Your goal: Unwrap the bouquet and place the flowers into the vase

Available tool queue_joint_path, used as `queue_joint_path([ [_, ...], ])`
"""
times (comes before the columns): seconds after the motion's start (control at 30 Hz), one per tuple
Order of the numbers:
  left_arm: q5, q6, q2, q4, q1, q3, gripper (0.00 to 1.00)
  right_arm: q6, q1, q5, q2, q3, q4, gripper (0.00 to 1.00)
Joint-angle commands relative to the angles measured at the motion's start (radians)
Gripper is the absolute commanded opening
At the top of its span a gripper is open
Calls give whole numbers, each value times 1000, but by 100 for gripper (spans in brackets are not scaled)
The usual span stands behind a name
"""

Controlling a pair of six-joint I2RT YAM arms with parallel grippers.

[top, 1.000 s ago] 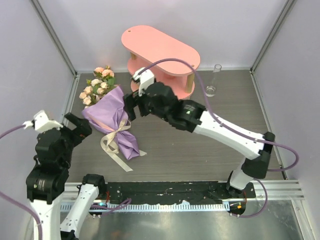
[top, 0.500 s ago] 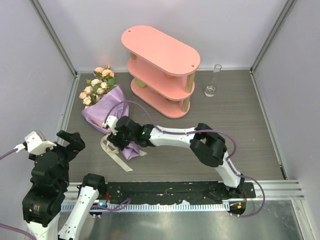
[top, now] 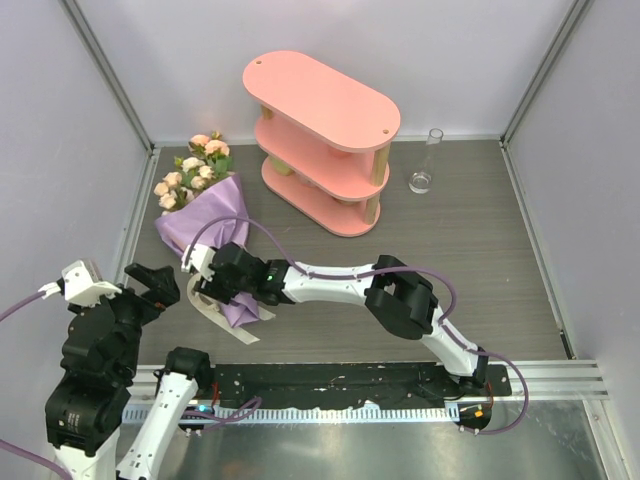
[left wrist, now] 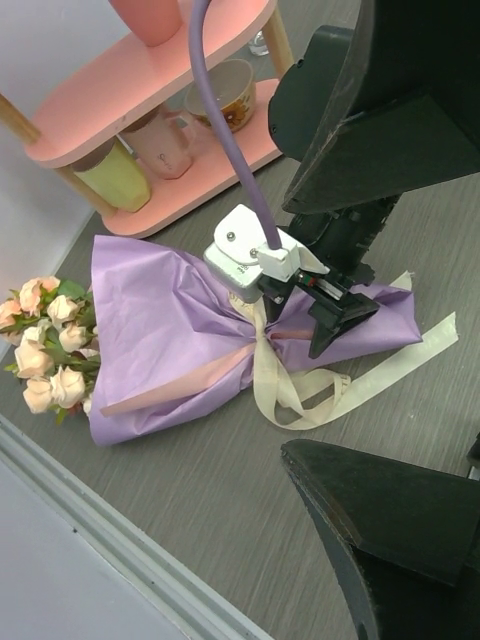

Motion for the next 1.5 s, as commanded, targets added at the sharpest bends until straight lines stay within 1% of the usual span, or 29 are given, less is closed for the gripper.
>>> queue_joint_path([
  [0.0,33,-2,21,48,-4,-2,98,-38,-1,50,-41,38,79,62],
  [0.1,8,-13,9,44,-2,-12,95,-29,-1,45,-7,86,43,61],
  [0.23,-52,-48,1,28,-4,-40,94,-14,5,12,-22,23,88,62],
  [0.37,-57,-102,44,24,-4,-69,95,-34,12,58,-21,-14,89,62],
  [0.4,-53,-112,76,22,-4,-75,95,-40,12,73,-24,-28,94,64],
  [0.5,-49,-192,146,16,-2,-110,99,-72,12,131,-39,-71,96,66],
  [0.53,-43,-218,159,22,-2,-123,100,-86,10,180,-44,-101,103,66],
  [0.7,111,-286,231,166,-2,-213,100,-101,-11,260,-116,-219,135,66],
  [0.73,124,-292,266,203,-2,-232,100,-100,-19,260,-132,-238,148,66],
  [0.83,152,-303,337,248,-2,-247,100,-92,-37,263,-198,-313,189,66],
  [0.93,160,-326,374,278,4,-273,100,-66,-68,240,-247,-359,212,66],
  [1.0,190,-346,383,303,16,-301,98,-49,-85,207,-270,-382,226,66],
  [1.07,259,-369,392,341,29,-357,94,-38,-103,185,-278,-391,229,66],
  [1.1,284,-382,397,355,48,-379,85,-29,-109,159,-281,-400,234,66],
  [1.13,333,-411,401,379,59,-422,82,-24,-114,148,-284,-403,237,65],
  [1.2,362,-435,414,401,99,-457,79,-21,-120,128,-281,-413,243,65],
  [1.3,381,-478,424,436,150,-520,77,-23,-120,99,-275,-419,247,64],
  [1.37,376,-493,441,472,173,-560,72,-18,-122,88,-277,-423,254,63],
  [1.4,378,-502,464,476,197,-572,63,-17,-125,84,-277,-428,258,63],
  [1.43,379,-516,478,470,205,-590,56,-14,-126,81,-278,-431,261,63],
  [1.47,385,-551,489,463,238,-598,50,-8,-129,73,-278,-431,263,63],
])
